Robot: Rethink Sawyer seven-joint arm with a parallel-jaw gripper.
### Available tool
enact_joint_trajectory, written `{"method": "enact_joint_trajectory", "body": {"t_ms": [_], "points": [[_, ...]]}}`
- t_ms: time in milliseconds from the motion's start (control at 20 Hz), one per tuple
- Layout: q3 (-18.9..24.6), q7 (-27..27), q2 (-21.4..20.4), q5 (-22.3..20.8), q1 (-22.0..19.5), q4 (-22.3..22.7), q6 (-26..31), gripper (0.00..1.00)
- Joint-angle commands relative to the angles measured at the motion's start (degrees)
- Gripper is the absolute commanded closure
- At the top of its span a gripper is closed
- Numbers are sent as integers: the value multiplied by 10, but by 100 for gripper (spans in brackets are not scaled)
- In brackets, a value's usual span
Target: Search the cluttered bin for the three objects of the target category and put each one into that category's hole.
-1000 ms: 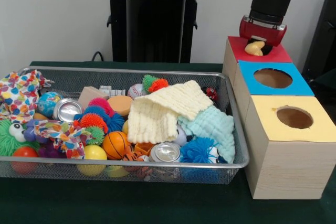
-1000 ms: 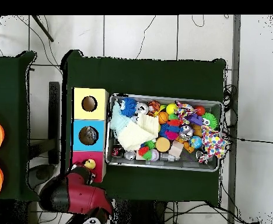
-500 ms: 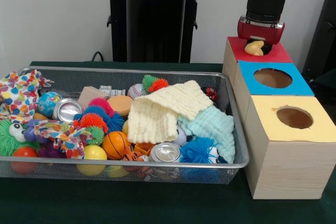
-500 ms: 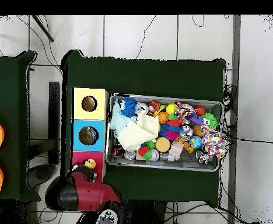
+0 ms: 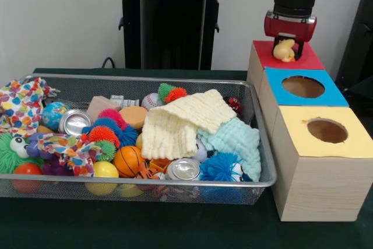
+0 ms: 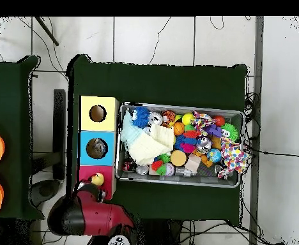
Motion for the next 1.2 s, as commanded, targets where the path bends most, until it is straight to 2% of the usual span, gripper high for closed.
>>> {"method": "enact_joint_trajectory", "body": {"t_ms": [50,250,300,550,1200], "points": [[19,96,-16,-6,-5,9,-1,0],[7,98,-13,-4,7,6,-15,0],[9,103,-13,-5,6,9,-28,100],[10,92,-11,-4,7,-1,-5,100],[12,96,5,0,9,-9,-16,100]]}}
